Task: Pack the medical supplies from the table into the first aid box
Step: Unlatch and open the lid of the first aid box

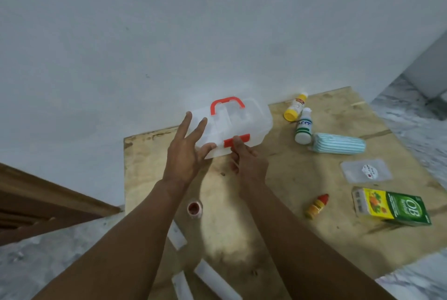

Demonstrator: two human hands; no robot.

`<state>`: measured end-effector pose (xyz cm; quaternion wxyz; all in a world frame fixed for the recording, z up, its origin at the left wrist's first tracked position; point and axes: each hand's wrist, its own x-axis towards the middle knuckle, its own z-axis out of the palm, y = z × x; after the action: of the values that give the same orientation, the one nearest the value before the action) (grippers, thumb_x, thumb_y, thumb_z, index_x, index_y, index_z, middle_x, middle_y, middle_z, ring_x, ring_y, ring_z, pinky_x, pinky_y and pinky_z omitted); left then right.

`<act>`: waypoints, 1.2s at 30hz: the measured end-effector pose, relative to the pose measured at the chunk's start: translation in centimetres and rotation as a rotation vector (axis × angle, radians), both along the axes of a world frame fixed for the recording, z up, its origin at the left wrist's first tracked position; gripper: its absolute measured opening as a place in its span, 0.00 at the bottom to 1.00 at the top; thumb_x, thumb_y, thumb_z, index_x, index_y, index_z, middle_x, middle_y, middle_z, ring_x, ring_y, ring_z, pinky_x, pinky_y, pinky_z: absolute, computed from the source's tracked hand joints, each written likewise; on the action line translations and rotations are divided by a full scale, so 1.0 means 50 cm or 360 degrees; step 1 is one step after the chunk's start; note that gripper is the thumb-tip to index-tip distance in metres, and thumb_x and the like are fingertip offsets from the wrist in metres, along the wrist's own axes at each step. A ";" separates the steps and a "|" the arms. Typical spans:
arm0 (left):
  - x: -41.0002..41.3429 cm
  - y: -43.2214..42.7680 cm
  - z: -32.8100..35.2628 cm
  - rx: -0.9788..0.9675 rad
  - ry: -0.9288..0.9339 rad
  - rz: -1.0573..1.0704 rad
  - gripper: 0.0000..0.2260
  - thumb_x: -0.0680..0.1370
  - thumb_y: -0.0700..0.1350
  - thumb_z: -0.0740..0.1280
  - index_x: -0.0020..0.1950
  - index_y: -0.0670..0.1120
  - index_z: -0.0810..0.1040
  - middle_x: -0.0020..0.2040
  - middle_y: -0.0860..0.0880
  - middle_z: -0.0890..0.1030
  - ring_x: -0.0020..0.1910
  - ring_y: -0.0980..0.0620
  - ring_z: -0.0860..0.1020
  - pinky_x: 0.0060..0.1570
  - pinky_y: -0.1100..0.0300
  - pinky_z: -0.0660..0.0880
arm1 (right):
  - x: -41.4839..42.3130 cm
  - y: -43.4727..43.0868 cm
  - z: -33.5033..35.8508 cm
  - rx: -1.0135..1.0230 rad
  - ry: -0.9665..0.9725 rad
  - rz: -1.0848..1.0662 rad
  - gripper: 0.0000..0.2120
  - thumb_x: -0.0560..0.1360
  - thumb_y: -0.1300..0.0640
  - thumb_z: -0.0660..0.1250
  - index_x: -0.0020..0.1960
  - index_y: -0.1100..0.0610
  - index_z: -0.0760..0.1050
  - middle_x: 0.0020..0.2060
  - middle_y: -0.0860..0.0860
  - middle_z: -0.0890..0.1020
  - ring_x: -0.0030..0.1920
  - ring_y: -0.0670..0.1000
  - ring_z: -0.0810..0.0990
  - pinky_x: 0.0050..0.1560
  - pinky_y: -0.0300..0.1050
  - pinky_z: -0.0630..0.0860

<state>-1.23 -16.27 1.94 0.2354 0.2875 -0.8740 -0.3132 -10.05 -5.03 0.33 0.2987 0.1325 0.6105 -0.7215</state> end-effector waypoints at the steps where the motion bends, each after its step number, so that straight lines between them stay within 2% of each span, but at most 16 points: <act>1: 0.001 0.000 0.000 -0.0016 0.0000 0.0004 0.25 0.75 0.50 0.72 0.71 0.50 0.73 0.78 0.47 0.60 0.74 0.54 0.61 0.63 0.82 0.51 | 0.001 0.002 0.001 -0.0024 -0.0011 -0.0003 0.15 0.71 0.49 0.76 0.48 0.62 0.82 0.34 0.52 0.82 0.30 0.48 0.77 0.28 0.39 0.75; 4: 0.002 0.000 -0.002 -0.0053 -0.0012 0.0017 0.25 0.74 0.52 0.71 0.71 0.50 0.74 0.78 0.47 0.61 0.75 0.48 0.63 0.65 0.69 0.57 | 0.001 0.006 -0.002 -0.0069 -0.0060 0.0019 0.17 0.72 0.49 0.75 0.52 0.61 0.82 0.38 0.53 0.82 0.32 0.48 0.77 0.28 0.36 0.77; 7: 0.001 -0.004 -0.008 -0.0065 -0.0016 0.0036 0.25 0.74 0.52 0.72 0.71 0.50 0.74 0.77 0.47 0.62 0.75 0.49 0.63 0.65 0.70 0.56 | 0.001 0.004 -0.008 -0.0105 -0.0123 0.0027 0.18 0.71 0.48 0.76 0.54 0.61 0.81 0.37 0.51 0.82 0.31 0.46 0.76 0.28 0.35 0.75; 10: 0.000 -0.005 -0.012 -0.0076 -0.0030 0.0046 0.25 0.74 0.53 0.71 0.71 0.50 0.74 0.77 0.47 0.62 0.75 0.49 0.63 0.65 0.69 0.57 | 0.000 -0.006 -0.022 -0.0210 -0.0130 -0.0008 0.19 0.69 0.48 0.77 0.53 0.60 0.80 0.35 0.50 0.79 0.30 0.46 0.75 0.30 0.39 0.75; 13: -0.003 -0.003 -0.013 -0.0103 -0.0037 0.0060 0.25 0.74 0.53 0.71 0.71 0.50 0.74 0.77 0.46 0.63 0.74 0.47 0.65 0.65 0.64 0.59 | 0.004 -0.009 -0.020 -0.0215 -0.0077 -0.0056 0.23 0.69 0.47 0.77 0.58 0.59 0.79 0.41 0.50 0.82 0.36 0.46 0.79 0.35 0.40 0.76; 15: -0.004 -0.001 -0.014 -0.0129 -0.0047 0.0073 0.25 0.74 0.52 0.71 0.71 0.49 0.74 0.77 0.45 0.63 0.74 0.45 0.65 0.66 0.62 0.59 | 0.007 0.001 -0.010 -0.0121 0.0017 -0.0055 0.19 0.71 0.48 0.76 0.55 0.59 0.80 0.40 0.51 0.81 0.37 0.47 0.78 0.37 0.41 0.76; 17: -0.005 0.001 -0.015 -0.0136 -0.0054 0.0079 0.25 0.75 0.51 0.72 0.71 0.49 0.74 0.77 0.45 0.64 0.74 0.45 0.65 0.66 0.62 0.59 | 0.009 0.020 -0.002 -0.0003 0.0206 0.0002 0.13 0.71 0.50 0.76 0.45 0.60 0.80 0.35 0.51 0.79 0.34 0.47 0.76 0.36 0.41 0.76; 19: -0.004 0.000 -0.014 -0.0122 -0.0055 0.0094 0.25 0.74 0.52 0.72 0.71 0.49 0.74 0.77 0.46 0.63 0.74 0.46 0.65 0.66 0.62 0.59 | 0.004 0.041 0.004 0.0083 0.0439 0.0106 0.10 0.72 0.53 0.75 0.41 0.59 0.80 0.32 0.49 0.80 0.33 0.45 0.76 0.39 0.42 0.77; 21: -0.005 0.001 -0.013 -0.0120 -0.0058 0.0097 0.25 0.74 0.52 0.72 0.71 0.50 0.74 0.77 0.46 0.63 0.74 0.46 0.65 0.66 0.62 0.59 | -0.007 0.058 0.013 0.0184 0.0686 0.0297 0.06 0.73 0.54 0.74 0.46 0.56 0.81 0.37 0.45 0.82 0.36 0.42 0.80 0.44 0.40 0.79; 24: -0.006 0.002 -0.016 -0.0103 -0.0082 0.0086 0.25 0.75 0.52 0.72 0.71 0.50 0.74 0.77 0.46 0.62 0.74 0.46 0.64 0.66 0.62 0.58 | -0.033 0.063 0.029 0.0351 0.1006 0.0524 0.13 0.74 0.56 0.74 0.57 0.54 0.79 0.46 0.42 0.81 0.43 0.43 0.80 0.47 0.36 0.79; 27: -0.008 0.002 -0.030 -0.0061 -0.0122 0.0076 0.25 0.75 0.52 0.72 0.71 0.52 0.73 0.78 0.48 0.61 0.75 0.47 0.64 0.65 0.64 0.57 | -0.058 0.062 0.023 0.0615 0.1304 0.0571 0.09 0.72 0.55 0.75 0.50 0.54 0.78 0.42 0.44 0.81 0.39 0.44 0.78 0.45 0.41 0.78; 29: -0.006 0.010 -0.039 -0.0054 -0.0146 0.0054 0.26 0.74 0.52 0.73 0.71 0.52 0.73 0.77 0.48 0.62 0.75 0.47 0.64 0.65 0.64 0.58 | -0.074 0.064 0.012 0.0894 0.1582 0.0582 0.11 0.71 0.53 0.76 0.47 0.54 0.76 0.40 0.47 0.80 0.39 0.48 0.78 0.42 0.46 0.78; 33: -0.003 0.008 -0.048 -0.0021 -0.0101 0.0000 0.27 0.73 0.52 0.73 0.71 0.52 0.73 0.77 0.49 0.62 0.74 0.49 0.65 0.66 0.61 0.61 | -0.118 0.078 0.007 0.1280 0.2011 0.0609 0.21 0.66 0.48 0.78 0.55 0.52 0.75 0.48 0.54 0.77 0.50 0.56 0.75 0.45 0.52 0.76; 36: -0.003 0.002 -0.041 0.0067 -0.0045 -0.0061 0.28 0.73 0.54 0.73 0.72 0.54 0.71 0.78 0.51 0.61 0.74 0.55 0.62 0.67 0.54 0.68 | -0.140 0.080 0.006 0.1293 0.2186 0.0668 0.19 0.66 0.47 0.77 0.54 0.48 0.77 0.59 0.59 0.74 0.60 0.61 0.73 0.54 0.54 0.74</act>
<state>-1.37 -16.14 -0.11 0.2107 0.2800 -0.8758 -0.3319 -17.04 -1.01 0.64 -0.0838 -0.3574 0.8825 -0.2940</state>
